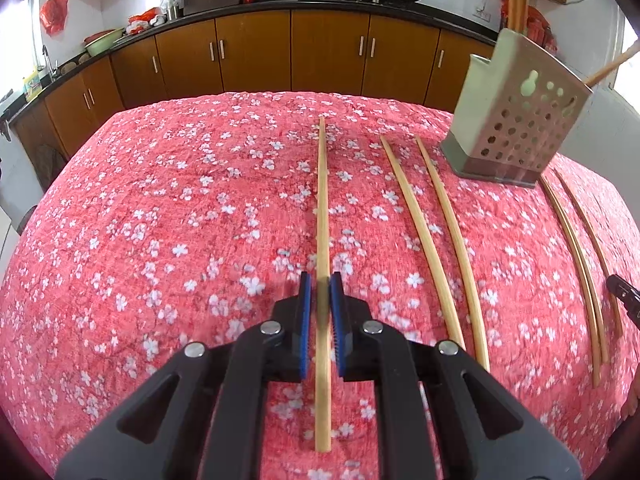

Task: Organize utensils
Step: 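Grasp another chopstick with the right tool while the left tool grasps one too, then lift both held chopsticks upright and carry them above the perforated holder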

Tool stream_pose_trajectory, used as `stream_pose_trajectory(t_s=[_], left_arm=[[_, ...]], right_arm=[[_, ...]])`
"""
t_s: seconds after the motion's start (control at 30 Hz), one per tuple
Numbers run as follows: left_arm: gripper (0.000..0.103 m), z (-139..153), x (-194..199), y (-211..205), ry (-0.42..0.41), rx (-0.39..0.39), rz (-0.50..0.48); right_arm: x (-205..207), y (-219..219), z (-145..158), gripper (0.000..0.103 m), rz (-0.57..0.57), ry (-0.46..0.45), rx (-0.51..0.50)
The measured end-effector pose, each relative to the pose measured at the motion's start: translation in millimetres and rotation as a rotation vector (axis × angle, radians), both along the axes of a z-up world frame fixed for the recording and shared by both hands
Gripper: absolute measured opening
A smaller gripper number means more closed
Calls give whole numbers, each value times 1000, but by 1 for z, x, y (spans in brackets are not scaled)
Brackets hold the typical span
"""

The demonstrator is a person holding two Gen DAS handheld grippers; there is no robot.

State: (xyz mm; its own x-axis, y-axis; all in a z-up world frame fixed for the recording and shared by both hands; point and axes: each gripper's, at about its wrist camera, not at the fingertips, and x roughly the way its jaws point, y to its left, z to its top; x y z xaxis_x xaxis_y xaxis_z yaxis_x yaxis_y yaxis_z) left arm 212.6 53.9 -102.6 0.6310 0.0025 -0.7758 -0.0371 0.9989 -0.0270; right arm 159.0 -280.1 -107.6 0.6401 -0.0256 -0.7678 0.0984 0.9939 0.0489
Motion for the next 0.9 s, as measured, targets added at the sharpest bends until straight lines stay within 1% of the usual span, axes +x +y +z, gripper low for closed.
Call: stream_pose_trajectory(t_s=[0.2,0.53,0.67,0.77,0.9], left_arm=[[12,0,-12,0,2,-7,-8],[12,0,-18,2,3,-13,1],[9,1,-19,2,10,-5,4],[8,7,-20,5,25,-15,9],[8,31,-24,6,-37,-15,6]], right_arm=[[-1,-2,2,8,-2,0,15],[-2,-3,3,8,-2,2,21],[-5,-2,5,7,1,0,15],[-14,-5,19,7,-2,-53,28],[-26,-13,52,7,-18,-160,50]])
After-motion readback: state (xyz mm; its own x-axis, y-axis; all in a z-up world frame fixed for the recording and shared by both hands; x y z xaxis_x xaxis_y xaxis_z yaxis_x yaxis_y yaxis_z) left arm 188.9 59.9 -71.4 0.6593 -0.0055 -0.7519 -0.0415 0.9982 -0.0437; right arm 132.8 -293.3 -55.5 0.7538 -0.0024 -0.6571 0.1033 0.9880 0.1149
